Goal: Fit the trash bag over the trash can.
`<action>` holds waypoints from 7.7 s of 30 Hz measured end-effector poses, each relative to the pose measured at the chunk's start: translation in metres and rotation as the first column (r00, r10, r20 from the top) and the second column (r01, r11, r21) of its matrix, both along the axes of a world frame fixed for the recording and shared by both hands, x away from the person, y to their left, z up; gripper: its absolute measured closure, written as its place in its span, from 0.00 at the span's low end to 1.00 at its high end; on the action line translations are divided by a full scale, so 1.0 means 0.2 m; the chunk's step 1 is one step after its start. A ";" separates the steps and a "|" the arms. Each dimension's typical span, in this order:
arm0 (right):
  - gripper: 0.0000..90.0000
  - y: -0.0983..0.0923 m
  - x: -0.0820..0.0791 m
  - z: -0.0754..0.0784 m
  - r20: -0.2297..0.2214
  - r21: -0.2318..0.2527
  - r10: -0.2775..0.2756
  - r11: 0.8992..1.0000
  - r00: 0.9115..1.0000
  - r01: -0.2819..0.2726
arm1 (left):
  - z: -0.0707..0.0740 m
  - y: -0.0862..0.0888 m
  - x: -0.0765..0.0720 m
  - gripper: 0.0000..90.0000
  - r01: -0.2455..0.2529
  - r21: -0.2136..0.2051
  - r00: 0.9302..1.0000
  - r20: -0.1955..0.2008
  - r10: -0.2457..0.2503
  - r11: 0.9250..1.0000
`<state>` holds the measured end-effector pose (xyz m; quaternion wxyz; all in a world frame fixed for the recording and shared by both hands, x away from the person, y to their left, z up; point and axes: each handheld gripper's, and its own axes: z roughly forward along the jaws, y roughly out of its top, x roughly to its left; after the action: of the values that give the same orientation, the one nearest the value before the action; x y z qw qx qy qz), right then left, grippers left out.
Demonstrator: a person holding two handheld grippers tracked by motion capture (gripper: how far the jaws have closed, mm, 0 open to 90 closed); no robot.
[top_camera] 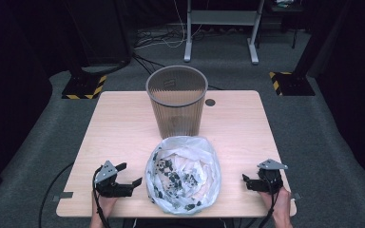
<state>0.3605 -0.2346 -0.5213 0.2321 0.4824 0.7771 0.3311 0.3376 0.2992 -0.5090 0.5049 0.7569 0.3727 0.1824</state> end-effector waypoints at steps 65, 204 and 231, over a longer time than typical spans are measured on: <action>1.00 0.59 0.02 0.05 0.040 0.155 0.223 0.962 0.974 -0.226 | -0.06 -0.28 0.11 0.87 -0.074 -0.079 0.989 -0.134 0.063 0.994; 0.99 0.58 -0.13 1.04 0.709 0.224 0.059 0.926 0.703 -0.304 | 0.93 -0.30 0.12 0.96 0.014 -0.267 0.915 0.392 0.096 0.964; 0.99 0.55 0.14 1.27 0.702 0.225 0.019 0.943 0.712 -0.247 | 1.20 -0.32 0.50 0.96 -0.019 -0.213 0.932 0.349 0.094 0.977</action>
<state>0.3891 -0.1248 -0.2678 0.4032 0.2958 0.6073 0.6174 0.4377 0.2343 -0.2698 0.6344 0.6437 0.3132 0.2918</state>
